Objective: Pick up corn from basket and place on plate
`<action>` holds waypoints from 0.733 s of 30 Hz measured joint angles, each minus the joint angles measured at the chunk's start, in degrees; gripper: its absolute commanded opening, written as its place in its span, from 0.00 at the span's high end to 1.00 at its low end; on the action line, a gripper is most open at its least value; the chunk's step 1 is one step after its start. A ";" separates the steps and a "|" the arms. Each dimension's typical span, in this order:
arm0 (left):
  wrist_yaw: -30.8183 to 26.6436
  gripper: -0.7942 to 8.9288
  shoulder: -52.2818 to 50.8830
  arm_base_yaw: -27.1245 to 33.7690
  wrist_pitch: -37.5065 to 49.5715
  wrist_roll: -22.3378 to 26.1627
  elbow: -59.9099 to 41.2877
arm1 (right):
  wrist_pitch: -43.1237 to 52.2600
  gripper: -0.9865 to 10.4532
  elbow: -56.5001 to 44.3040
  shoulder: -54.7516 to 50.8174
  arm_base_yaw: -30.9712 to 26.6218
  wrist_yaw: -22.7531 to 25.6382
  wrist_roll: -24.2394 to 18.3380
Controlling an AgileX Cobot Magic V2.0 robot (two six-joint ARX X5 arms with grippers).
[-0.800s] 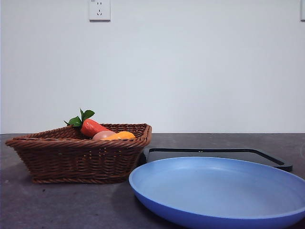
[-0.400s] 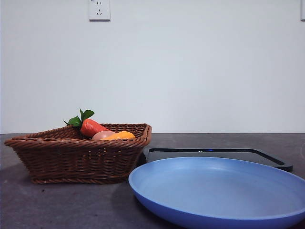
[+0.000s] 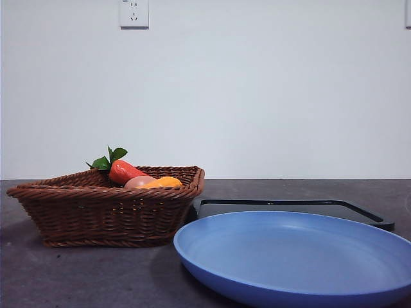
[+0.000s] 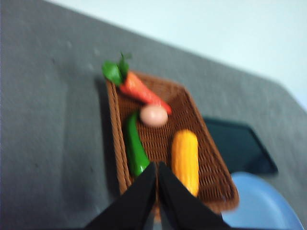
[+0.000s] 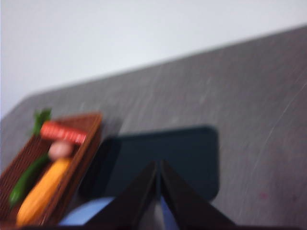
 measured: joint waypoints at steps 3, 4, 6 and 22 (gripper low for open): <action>2.54 0.91 4.74 -1.25 -3.72 4.02 2.78 | -8.39 0.91 5.14 5.53 0.44 -2.91 -4.66; 3.41 0.91 5.92 -1.73 -4.61 4.92 3.30 | -10.60 0.91 6.32 6.99 0.81 -3.32 -6.05; 4.96 0.91 8.57 -3.06 -6.99 6.86 4.37 | -15.34 0.91 8.48 10.12 2.12 -3.43 -9.05; 5.27 0.48 16.76 -11.32 -10.64 14.05 5.27 | -23.15 0.65 10.27 23.89 12.13 -3.39 -16.20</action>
